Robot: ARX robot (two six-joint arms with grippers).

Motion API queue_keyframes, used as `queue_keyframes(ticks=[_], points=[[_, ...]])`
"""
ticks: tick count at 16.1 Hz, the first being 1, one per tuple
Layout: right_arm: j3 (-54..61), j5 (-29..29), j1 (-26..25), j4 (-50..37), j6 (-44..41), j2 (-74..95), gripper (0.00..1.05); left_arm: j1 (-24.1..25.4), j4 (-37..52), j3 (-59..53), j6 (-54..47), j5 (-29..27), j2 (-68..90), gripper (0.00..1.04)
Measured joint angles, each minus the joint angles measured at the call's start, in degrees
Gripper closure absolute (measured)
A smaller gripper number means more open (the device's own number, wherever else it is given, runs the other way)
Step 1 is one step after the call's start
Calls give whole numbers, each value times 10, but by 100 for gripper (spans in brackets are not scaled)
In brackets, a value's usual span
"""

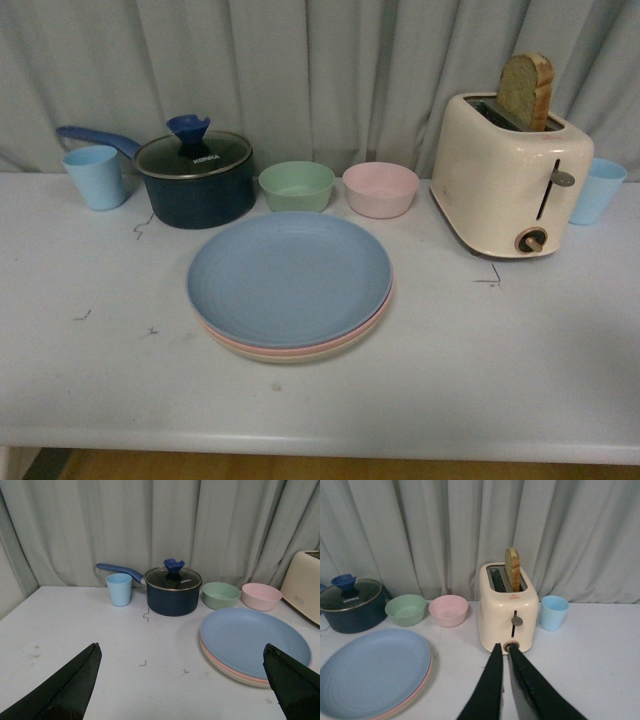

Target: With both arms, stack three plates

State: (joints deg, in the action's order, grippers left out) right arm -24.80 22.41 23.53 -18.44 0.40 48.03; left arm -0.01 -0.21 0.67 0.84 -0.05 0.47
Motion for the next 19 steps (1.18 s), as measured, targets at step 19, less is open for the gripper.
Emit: queue_keyframes(ticks=[19], points=[[223, -224, -235, 85, -3, -358, 103, 0, 0, 0, 0, 0, 0, 7]])
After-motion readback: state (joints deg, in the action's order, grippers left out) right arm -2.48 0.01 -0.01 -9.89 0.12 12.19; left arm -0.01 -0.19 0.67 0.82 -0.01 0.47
